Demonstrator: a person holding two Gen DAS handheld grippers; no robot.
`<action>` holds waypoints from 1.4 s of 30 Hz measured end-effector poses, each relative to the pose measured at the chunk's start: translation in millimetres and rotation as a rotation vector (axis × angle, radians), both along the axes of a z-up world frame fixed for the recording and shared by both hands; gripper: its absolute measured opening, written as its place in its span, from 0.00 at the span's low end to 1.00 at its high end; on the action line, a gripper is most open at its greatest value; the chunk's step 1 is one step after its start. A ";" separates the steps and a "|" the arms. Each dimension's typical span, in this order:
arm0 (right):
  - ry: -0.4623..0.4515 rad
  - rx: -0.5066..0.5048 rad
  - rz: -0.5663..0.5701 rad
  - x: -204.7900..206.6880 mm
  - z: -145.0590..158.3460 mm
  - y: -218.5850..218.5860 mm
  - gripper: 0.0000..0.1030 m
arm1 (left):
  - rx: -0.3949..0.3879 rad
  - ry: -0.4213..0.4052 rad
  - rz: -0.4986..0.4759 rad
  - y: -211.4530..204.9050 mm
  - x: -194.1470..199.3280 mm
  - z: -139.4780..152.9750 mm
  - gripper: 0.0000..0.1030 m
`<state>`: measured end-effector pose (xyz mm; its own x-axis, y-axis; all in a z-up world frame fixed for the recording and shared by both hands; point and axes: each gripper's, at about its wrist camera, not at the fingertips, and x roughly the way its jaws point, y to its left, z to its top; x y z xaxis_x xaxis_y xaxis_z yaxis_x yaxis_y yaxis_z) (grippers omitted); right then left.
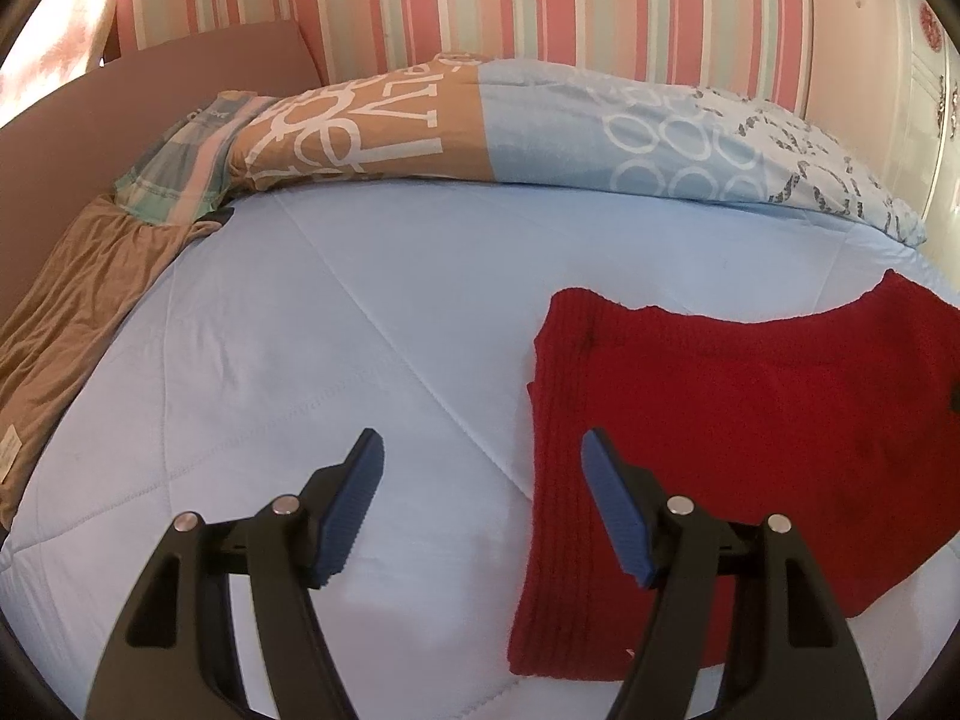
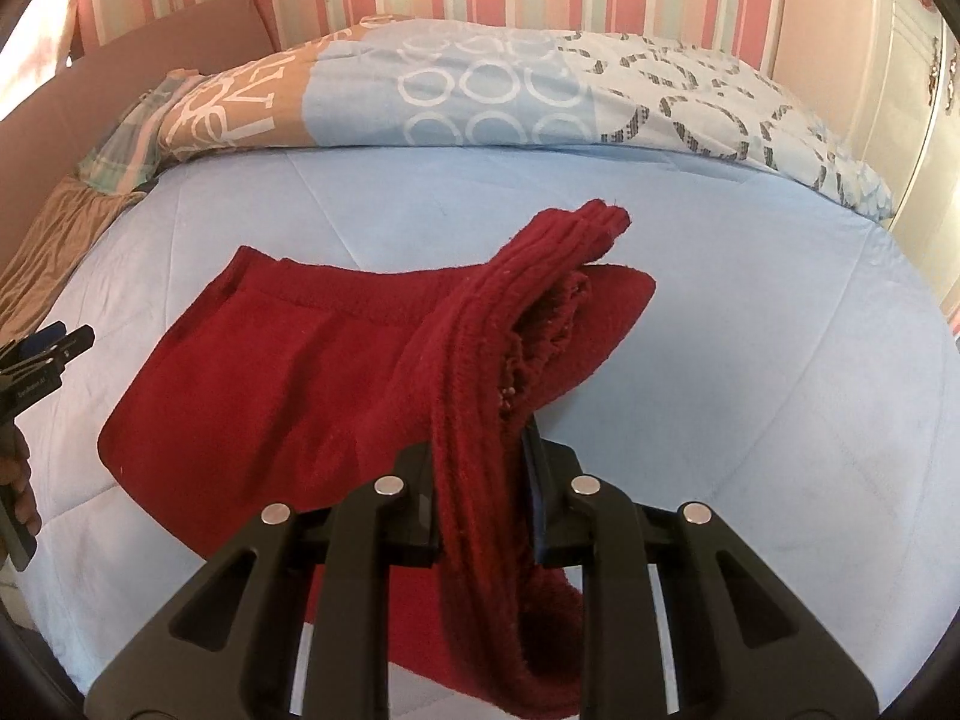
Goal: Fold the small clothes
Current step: 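Lift the side edge with the right gripper, fold it over the sweater, release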
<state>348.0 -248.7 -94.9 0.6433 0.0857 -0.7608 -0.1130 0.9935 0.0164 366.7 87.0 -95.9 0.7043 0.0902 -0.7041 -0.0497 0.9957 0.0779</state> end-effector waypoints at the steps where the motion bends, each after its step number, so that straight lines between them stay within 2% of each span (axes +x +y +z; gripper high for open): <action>1: -0.003 0.003 -0.004 0.0 2.5 2.8 0.20 | 0.000 0.001 0.000 0.0 0.8 0.7 0.67; 9: -0.043 0.025 0.014 6.7 30.1 30.8 0.19 | 0.000 -0.005 0.006 15.8 4.6 10.2 0.67; 14: -0.070 0.035 0.051 14.1 49.3 70.1 0.19 | -0.005 -0.007 0.018 32.2 7.7 13.9 0.67; 21: -0.075 0.031 0.121 23.7 53.1 134.8 0.19 | -0.020 -0.015 0.039 60.6 7.6 17.3 0.67; 29: 0.003 0.044 0.146 39.5 15.8 219.5 0.18 | -0.014 -0.005 0.068 108.6 0.2 10.0 0.67; 35: 0.102 -0.056 0.153 36.4 -41.0 290.8 0.18 | -0.020 0.024 0.110 144.1 -6.0 -2.3 0.67; 38: 0.092 -0.132 0.159 27.1 -58.9 311.6 0.19 | -0.029 0.039 0.126 157.0 -9.6 -8.2 0.67; 39: 0.083 -0.131 0.156 25.2 -59.1 312.3 0.19 | -0.033 0.043 0.128 159.4 -11.3 -9.8 0.67; 42: 0.062 0.031 0.107 26.5 -45.9 279.4 0.18 | -0.051 0.049 0.126 161.1 -14.5 -13.2 0.67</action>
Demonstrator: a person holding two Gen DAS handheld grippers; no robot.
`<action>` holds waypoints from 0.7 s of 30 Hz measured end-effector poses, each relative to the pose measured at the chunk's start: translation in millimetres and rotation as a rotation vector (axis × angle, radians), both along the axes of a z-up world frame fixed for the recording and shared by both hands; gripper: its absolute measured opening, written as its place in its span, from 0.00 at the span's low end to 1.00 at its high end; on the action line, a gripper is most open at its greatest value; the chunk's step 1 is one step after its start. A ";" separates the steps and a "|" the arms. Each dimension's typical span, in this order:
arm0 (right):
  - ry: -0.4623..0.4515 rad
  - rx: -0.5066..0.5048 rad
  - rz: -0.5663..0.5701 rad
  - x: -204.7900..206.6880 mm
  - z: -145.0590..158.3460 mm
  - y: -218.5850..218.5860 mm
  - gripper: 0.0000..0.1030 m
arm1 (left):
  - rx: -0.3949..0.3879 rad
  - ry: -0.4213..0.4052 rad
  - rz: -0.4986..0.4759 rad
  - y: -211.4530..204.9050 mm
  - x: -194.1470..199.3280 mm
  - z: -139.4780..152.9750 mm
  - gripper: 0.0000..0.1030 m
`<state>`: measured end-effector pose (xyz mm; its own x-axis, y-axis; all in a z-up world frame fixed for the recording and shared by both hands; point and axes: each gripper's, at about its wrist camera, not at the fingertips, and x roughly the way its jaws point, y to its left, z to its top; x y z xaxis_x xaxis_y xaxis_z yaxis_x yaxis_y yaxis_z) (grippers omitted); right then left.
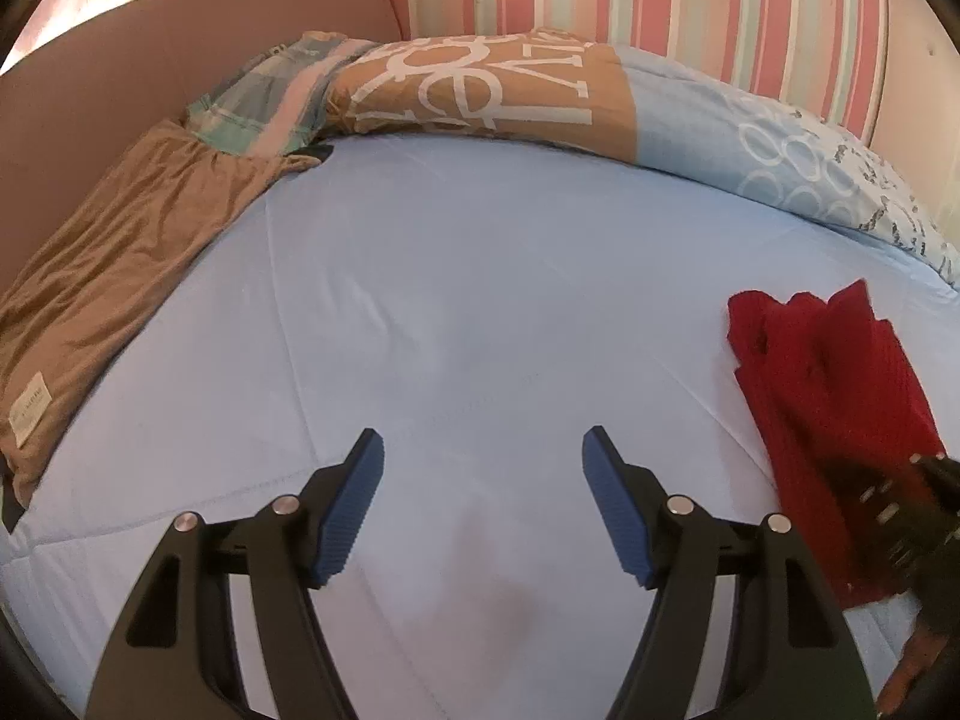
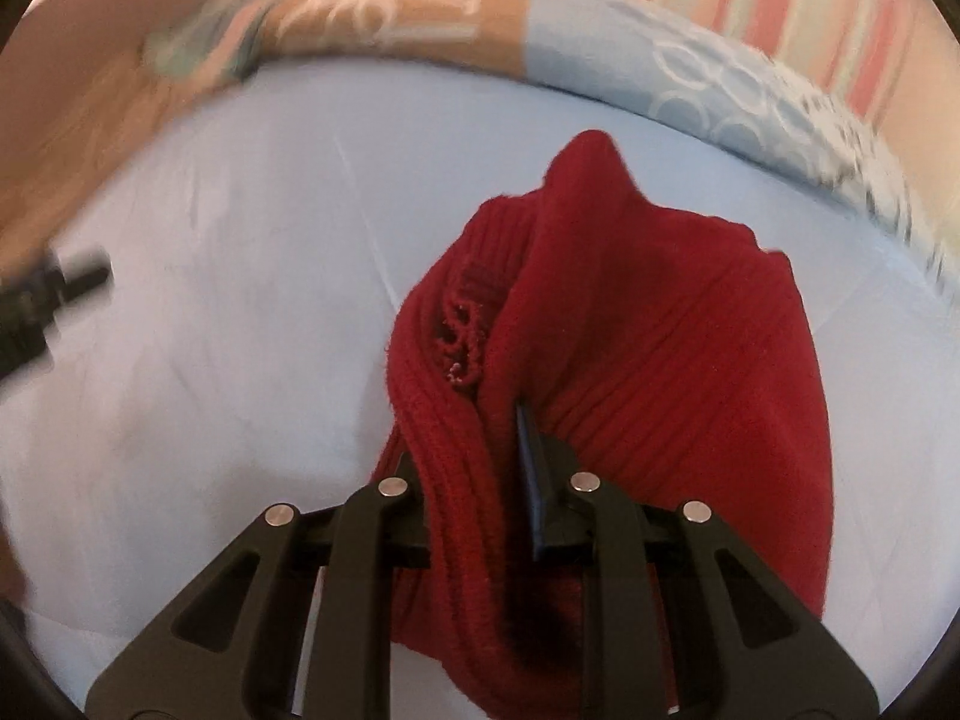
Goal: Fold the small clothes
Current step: 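Lift the side edge with the right gripper, fold it over the sweater, release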
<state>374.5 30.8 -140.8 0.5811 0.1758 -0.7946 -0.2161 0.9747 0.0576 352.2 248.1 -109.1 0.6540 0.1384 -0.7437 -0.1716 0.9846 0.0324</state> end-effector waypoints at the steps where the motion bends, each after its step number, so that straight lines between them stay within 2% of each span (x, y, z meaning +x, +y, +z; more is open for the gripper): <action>1: -0.007 0.058 -0.016 3.5 7.9 -15.0 0.18 | -0.002 -0.001 -0.005 -1.9 0.0 -0.9 0.67; 5: -0.022 0.228 -0.102 24.6 40.4 -72.3 0.17 | -0.020 -0.005 -0.016 -11.0 3.0 -4.6 0.67; 6: -0.009 0.297 -0.137 33.1 47.1 -89.9 0.18 | -0.025 -0.005 -0.019 -13.0 3.5 -5.5 0.67; 10: 0.034 0.423 -0.195 47.9 55.5 -116.3 0.18 | -0.038 -0.001 -0.041 -26.9 6.8 -10.6 0.67; 15: 0.054 0.338 -0.114 38.8 44.5 -79.6 0.18 | -0.047 -0.003 -0.041 -30.9 8.2 -11.9 0.67; 18: 0.088 0.270 -0.057 30.2 21.0 -45.4 0.19 | -0.040 -0.002 -0.035 -28.1 8.0 -12.6 0.67; 21: 0.097 0.153 0.004 15.1 -3.2 -13.8 0.20 | -0.037 -0.001 -0.018 -18.1 6.2 -12.9 0.67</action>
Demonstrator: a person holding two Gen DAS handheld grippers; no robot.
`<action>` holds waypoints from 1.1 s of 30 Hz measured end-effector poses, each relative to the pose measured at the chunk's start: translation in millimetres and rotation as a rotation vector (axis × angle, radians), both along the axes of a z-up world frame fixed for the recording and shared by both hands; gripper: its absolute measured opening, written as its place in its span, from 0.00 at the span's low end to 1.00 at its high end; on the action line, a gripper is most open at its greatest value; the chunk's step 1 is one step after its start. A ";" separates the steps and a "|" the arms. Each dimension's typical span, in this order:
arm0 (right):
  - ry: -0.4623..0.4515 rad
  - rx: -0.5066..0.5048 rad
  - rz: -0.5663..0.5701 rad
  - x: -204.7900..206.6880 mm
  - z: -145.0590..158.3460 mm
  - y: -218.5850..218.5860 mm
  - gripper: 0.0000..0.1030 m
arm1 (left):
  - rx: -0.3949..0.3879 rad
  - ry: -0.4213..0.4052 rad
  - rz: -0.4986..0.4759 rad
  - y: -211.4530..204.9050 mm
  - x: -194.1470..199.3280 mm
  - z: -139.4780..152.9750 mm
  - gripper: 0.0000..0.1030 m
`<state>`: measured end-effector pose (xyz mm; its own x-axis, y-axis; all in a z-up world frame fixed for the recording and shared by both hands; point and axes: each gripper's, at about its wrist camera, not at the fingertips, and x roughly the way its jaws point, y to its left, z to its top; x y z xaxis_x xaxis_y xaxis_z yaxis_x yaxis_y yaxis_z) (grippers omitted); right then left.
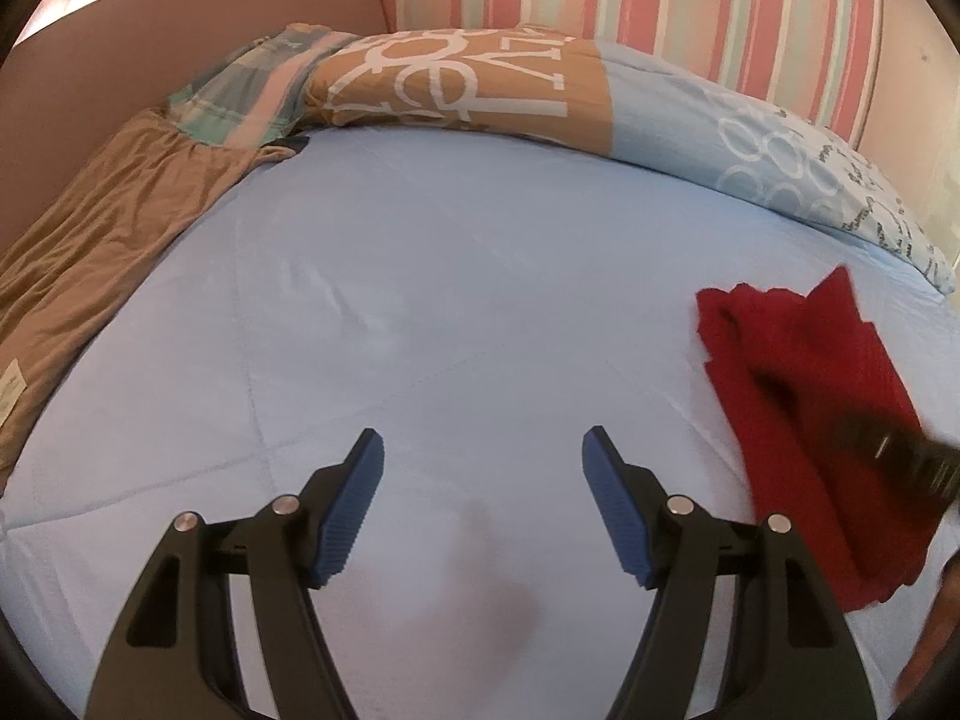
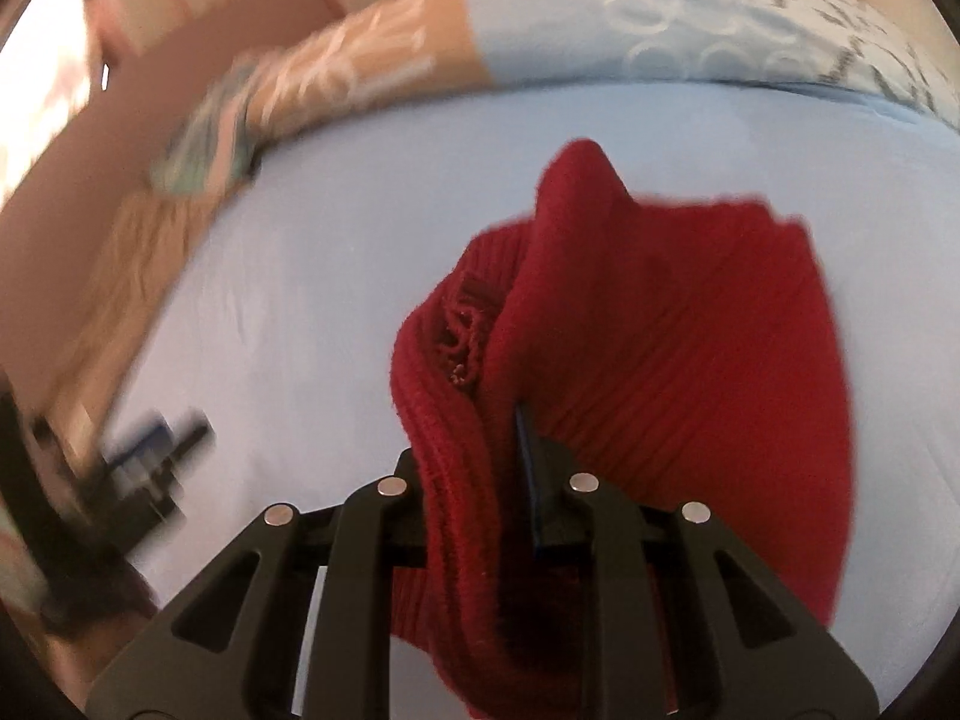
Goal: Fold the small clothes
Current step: 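Lift the side edge with the right gripper, fold it over the sweater, release, then grasp the folded sweater's edge with the left gripper, tuck it, release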
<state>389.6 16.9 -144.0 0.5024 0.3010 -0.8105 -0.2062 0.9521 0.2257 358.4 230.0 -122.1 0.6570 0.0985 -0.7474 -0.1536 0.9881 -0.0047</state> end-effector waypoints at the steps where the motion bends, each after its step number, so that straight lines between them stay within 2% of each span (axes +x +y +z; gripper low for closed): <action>1: -0.023 -0.060 0.021 -5.8 -4.2 10.9 0.23 | -0.001 0.000 0.004 4.1 -1.0 0.2 0.67; 2: -0.054 -0.119 0.034 -10.4 -4.9 19.5 0.25 | -0.003 0.000 0.008 7.9 -2.3 0.3 0.67; 3: -0.083 -0.176 0.057 -15.0 -5.2 29.9 0.39 | -0.004 0.001 0.011 11.6 -4.2 0.4 0.67; 4: -0.094 -0.193 0.083 -15.3 -4.9 36.4 0.61 | -0.010 0.003 0.015 14.1 -4.5 -0.7 0.67; 6: -0.103 -0.208 0.126 -19.2 -3.6 44.9 0.80 | -0.021 0.008 0.019 19.2 -5.4 -0.2 0.67; 9: -0.142 -0.085 0.132 -33.5 20.3 28.5 0.82 | -0.041 0.004 0.016 18.0 -4.3 3.3 0.67; 11: -0.195 0.013 0.098 -44.7 46.2 -1.4 0.85 | -0.060 -0.003 0.001 12.0 -2.3 7.5 0.67; 13: -0.256 0.024 0.042 -49.7 69.9 -31.5 0.89 | -0.076 -0.007 -0.031 0.1 0.7 12.6 0.67; 16: -0.294 -0.003 -0.019 -48.4 86.0 -76.0 0.89 | -0.090 -0.016 -0.083 -29.6 9.8 21.1 0.71; 24: -0.251 -0.004 -0.105 -39.1 79.9 -171.7 0.89 | -0.124 0.008 -0.209 -118.7 40.2 31.9 0.71; 28: -0.237 0.020 -0.110 -47.4 72.2 -194.7 0.90 | -0.071 0.048 -0.246 -151.7 72.1 25.3 0.71; 30: -0.233 0.017 -0.106 -50.5 70.0 -200.2 0.90 | -0.077 0.071 -0.251 -158.4 87.2 20.2 0.71; 33: -0.226 0.022 -0.095 -49.0 64.1 -207.9 0.90 | -0.005 0.098 -0.243 -168.4 102.9 11.8 0.71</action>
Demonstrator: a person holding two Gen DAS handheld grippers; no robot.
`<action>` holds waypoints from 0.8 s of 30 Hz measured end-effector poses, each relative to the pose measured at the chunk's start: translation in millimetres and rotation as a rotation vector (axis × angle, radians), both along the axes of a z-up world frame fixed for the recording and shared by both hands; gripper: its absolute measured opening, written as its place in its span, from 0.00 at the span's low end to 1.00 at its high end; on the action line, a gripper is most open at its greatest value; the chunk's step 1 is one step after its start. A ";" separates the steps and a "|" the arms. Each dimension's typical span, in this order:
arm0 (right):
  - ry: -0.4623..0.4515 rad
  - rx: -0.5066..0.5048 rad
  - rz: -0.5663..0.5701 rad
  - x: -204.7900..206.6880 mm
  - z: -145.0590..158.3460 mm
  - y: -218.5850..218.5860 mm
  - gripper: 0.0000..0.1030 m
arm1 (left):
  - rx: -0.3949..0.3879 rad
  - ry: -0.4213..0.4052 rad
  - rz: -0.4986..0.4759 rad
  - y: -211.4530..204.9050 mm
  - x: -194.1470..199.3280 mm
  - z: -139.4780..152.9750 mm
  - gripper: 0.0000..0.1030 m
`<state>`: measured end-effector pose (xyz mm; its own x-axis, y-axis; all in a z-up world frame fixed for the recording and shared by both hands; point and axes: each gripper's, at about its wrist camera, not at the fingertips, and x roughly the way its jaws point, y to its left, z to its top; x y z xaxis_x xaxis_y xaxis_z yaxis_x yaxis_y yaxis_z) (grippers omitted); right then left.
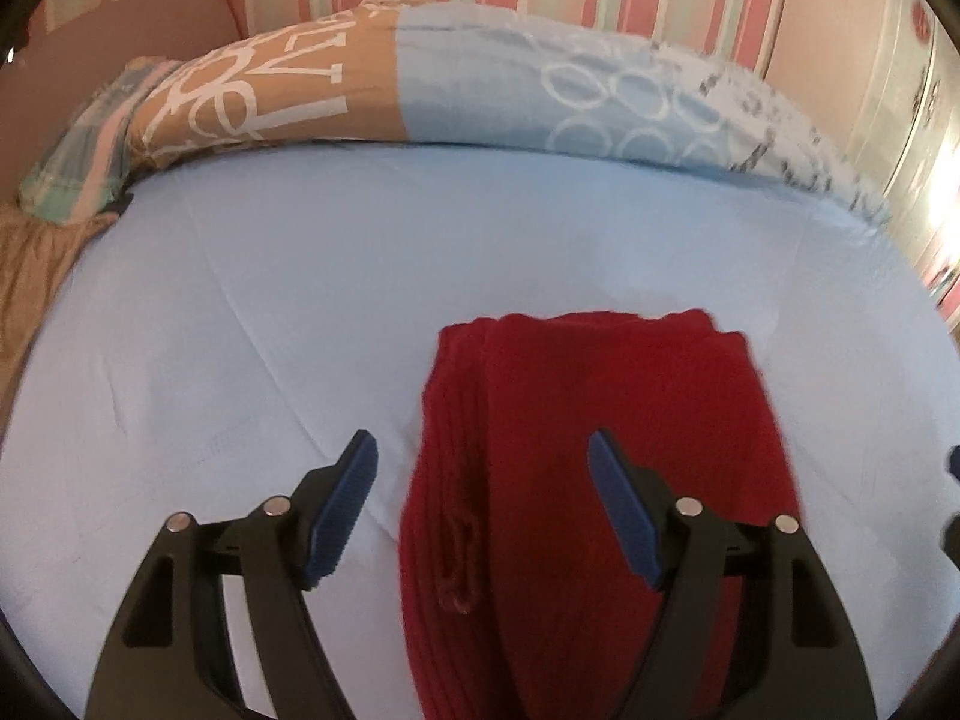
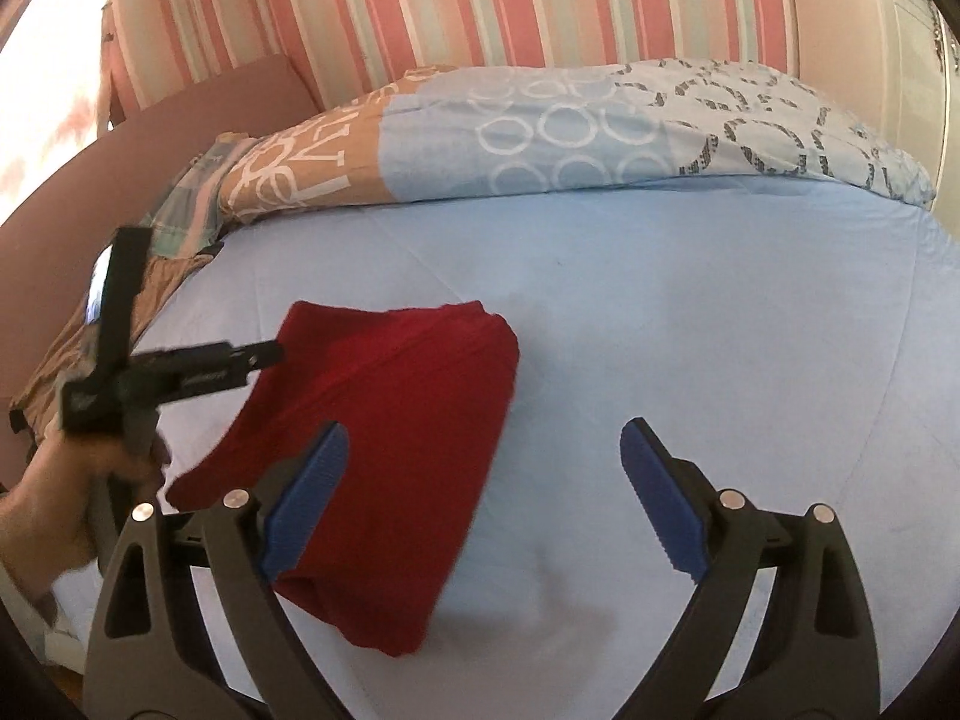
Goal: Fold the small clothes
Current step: 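Grasp the folded sweater's edge with the left gripper, tuck it, release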
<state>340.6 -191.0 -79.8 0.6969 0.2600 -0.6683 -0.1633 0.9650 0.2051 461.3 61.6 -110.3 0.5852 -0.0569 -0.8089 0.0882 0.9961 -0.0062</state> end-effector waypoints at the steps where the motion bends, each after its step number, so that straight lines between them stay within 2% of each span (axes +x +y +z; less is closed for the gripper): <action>1: 0.002 0.002 0.001 1.1 -1.6 -1.3 0.90 | 0.009 0.003 -0.002 -2.3 4.0 -1.9 0.71; 3: 0.006 0.008 0.003 3.9 -5.1 -2.5 0.90 | -0.001 0.022 -0.022 -5.6 9.1 -5.1 0.71; 4: 0.013 0.014 0.005 6.5 -8.1 -3.7 0.90 | -0.004 0.032 -0.035 -7.3 11.5 -6.7 0.67; 5: 0.020 0.017 0.004 8.8 -10.9 -4.6 0.90 | -0.005 0.044 -0.049 -9.5 13.0 -8.6 0.61; 6: 0.023 0.022 0.003 9.6 -12.4 -5.4 0.90 | 0.007 0.067 -0.066 -12.2 16.1 -12.2 0.46; 8: 0.025 0.026 0.003 10.0 -14.9 -6.2 0.90 | 0.016 0.090 -0.084 -15.8 20.2 -16.7 0.40; 10: 0.027 0.025 0.005 10.7 -16.4 -4.8 0.90 | 0.019 0.107 -0.096 -18.1 24.1 -21.0 0.21; 12: 0.029 0.025 0.005 10.4 -17.3 -4.5 0.90 | 0.012 0.112 -0.105 -19.1 25.2 -22.1 0.15; 15: 0.028 0.014 0.011 10.9 -16.9 -2.5 0.90 | 0.018 0.092 -0.127 -22.0 23.2 -13.8 0.13; 21: 0.016 0.016 0.014 15.8 -14.0 2.7 0.90 | 0.105 0.035 -0.182 -22.5 33.4 15.2 0.13; 24: 0.019 0.006 0.025 19.0 -15.0 10.6 0.90 | 0.169 0.040 -0.166 -16.0 43.1 0.7 0.13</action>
